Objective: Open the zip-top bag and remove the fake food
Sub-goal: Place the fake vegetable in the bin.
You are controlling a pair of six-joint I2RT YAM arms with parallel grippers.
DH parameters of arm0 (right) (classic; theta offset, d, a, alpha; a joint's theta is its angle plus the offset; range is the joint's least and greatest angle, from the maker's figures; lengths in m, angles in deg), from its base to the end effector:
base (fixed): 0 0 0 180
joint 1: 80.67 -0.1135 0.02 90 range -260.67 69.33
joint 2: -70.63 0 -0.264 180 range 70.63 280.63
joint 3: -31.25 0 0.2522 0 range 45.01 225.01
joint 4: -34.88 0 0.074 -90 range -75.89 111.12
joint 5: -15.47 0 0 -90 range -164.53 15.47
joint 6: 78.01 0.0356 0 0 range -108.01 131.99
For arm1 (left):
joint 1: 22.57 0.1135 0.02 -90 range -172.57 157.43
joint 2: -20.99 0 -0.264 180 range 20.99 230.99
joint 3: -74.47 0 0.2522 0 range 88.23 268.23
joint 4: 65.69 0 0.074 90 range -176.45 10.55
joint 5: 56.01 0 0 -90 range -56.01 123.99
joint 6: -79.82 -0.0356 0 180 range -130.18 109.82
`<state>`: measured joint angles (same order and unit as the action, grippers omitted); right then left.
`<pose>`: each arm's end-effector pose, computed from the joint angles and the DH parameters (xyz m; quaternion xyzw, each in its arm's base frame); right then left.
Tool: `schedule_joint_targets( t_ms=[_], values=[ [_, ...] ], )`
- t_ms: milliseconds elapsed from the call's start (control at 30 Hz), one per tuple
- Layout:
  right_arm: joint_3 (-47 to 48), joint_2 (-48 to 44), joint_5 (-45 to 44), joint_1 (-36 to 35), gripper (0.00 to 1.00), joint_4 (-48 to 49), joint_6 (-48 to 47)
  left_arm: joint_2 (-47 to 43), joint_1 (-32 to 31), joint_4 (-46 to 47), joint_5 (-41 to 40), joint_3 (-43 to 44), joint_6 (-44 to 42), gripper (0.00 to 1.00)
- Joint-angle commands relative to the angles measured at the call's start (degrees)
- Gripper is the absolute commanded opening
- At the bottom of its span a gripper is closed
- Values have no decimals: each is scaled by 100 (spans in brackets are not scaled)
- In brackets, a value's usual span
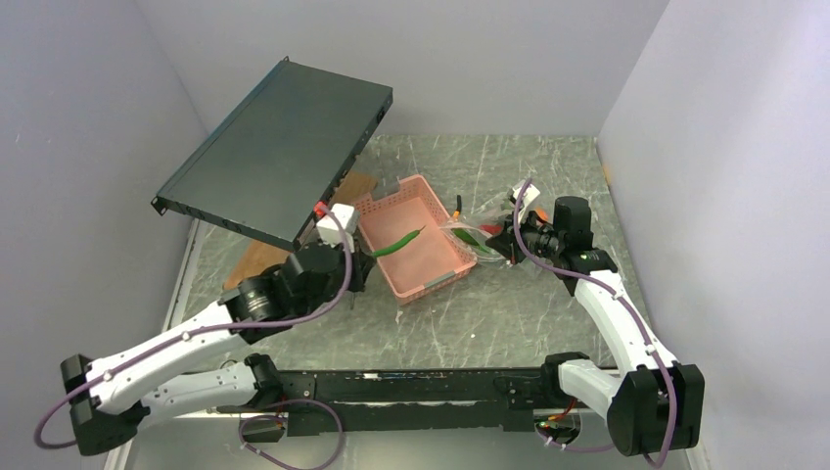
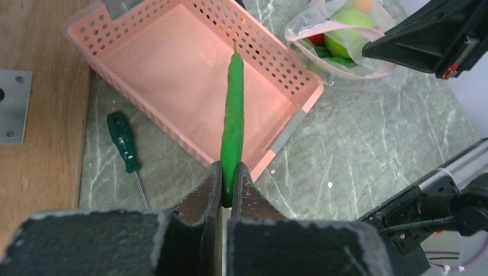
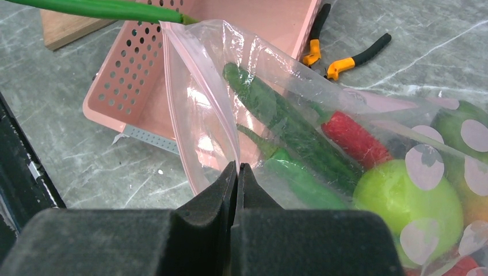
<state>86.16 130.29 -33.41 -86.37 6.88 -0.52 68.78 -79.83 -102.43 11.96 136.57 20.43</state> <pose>0.2193 0.0454 0.2659 -0.2962 0.7849 0.2811 0.4661 0.1118 -0.1492 0.3306 0.0846 0.8183 -0.2644 0.5033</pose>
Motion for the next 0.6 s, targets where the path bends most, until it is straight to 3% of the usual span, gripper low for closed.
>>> schedule_joint_targets(
  t_ms=[0,267,567],
  values=[
    [219,5,71,29,0,-35,-115,698,-427,295,-1158,660,-315,0],
    [227,-3,59,26,0,-44,-126,2063,-804,89,-2547,1494,-833,0],
    [228,-4,36,39,0,-52,-145,2953,-781,1170,-2853,1523,-1793,0]
  ],
)
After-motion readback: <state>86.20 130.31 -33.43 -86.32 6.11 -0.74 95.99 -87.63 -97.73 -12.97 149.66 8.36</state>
